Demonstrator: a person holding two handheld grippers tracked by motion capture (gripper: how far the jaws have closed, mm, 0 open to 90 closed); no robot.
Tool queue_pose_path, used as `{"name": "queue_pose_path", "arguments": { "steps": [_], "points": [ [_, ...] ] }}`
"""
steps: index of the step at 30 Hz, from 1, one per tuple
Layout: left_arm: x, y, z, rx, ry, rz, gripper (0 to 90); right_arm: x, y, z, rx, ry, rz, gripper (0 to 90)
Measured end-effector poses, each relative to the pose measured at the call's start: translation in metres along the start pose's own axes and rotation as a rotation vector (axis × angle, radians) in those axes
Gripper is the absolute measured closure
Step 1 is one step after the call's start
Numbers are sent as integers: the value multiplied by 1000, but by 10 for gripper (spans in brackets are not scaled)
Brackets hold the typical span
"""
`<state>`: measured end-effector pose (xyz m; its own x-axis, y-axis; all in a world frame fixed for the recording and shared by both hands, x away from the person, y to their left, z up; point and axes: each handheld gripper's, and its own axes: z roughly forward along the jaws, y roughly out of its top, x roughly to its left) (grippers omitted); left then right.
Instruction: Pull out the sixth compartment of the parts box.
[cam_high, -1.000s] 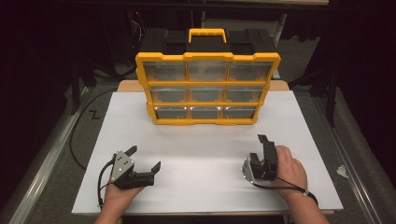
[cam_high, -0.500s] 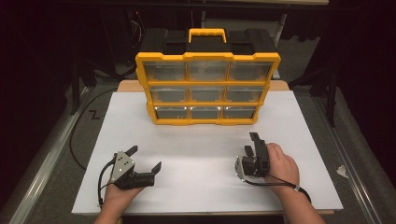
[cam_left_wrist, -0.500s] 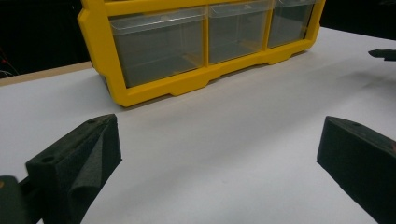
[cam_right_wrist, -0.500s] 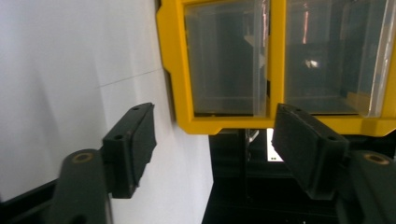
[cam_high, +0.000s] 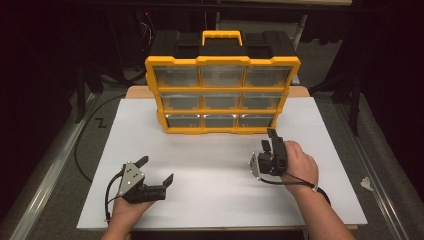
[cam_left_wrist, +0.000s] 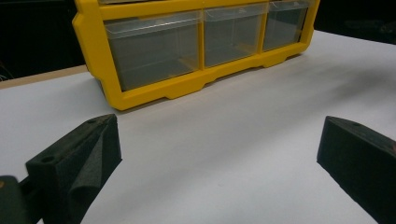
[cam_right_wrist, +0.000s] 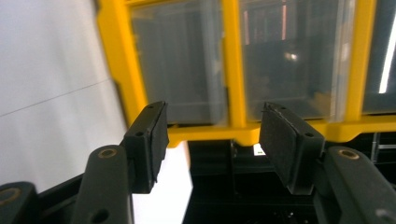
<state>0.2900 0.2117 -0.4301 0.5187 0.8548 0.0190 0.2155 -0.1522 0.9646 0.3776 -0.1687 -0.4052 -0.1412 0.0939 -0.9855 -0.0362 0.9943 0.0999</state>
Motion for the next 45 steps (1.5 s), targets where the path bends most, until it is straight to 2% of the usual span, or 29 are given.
{"name": "queue_pose_path", "arguments": {
  "steps": [4,5,7,8,10,11,13,16,19,20,22,23,25,34,37,39,40,43,44,45],
  "points": [
    [0,0,0,0,-3,-2,5,-12,4,6,-2,-16,8,470],
    [0,0,-1,0,-4,-2,5,-16,4,8,1,-19,25,475],
    [0,0,-1,1,-5,-1,5,-22,6,10,-4,-33,6,477],
    [0,0,-1,1,-5,-1,5,-27,7,12,3,-37,19,483],
    [0,0,-1,-2,-5,-3,5,-30,7,13,-2,-39,16,483],
    [0,0,-1,-3,-5,-3,5,-31,7,15,3,-37,37,483],
    [0,0,-1,-3,-6,-2,5,-35,8,16,1,-42,42,487],
    [0,0,-1,-3,-9,-2,5,-44,9,19,-1,-64,19,497],
    [0,0,-1,-3,-11,-1,5,-50,10,22,0,-62,26,508],
    [0,0,-1,-2,-11,0,5,-53,10,24,-7,-70,14,510],
    [0,0,-1,-2,-12,-2,5,-56,12,24,2,-69,30,518],
    [0,0,-1,-1,-12,-1,5,-61,14,26,-5,-84,9,525],
    [0,0,-1,-2,-13,-1,5,-65,16,28,-8,-85,10,537],
    [1,0,-1,-4,-16,-4,5,-78,22,36,-14,-100,-1,579],
    [1,0,-1,-4,-15,-6,6,-80,24,39,-6,-92,6,594],
    [1,0,-1,-5,-15,-7,5,-82,25,43,-25,-100,-22,612],
    [1,0,-1,-5,-16,-8,6,-83,26,44,-11,-90,-28,619],
    [1,0,-1,-3,-19,-9,6,-83,26,49,-12,-90,-24,636],
    [1,0,-1,-3,-20,-8,6,-84,27,50,-10,-90,-53,641],
    [1,0,-1,-3,-20,-8,6,-84,27,52,-13,-92,-56,642]
  ]
}}
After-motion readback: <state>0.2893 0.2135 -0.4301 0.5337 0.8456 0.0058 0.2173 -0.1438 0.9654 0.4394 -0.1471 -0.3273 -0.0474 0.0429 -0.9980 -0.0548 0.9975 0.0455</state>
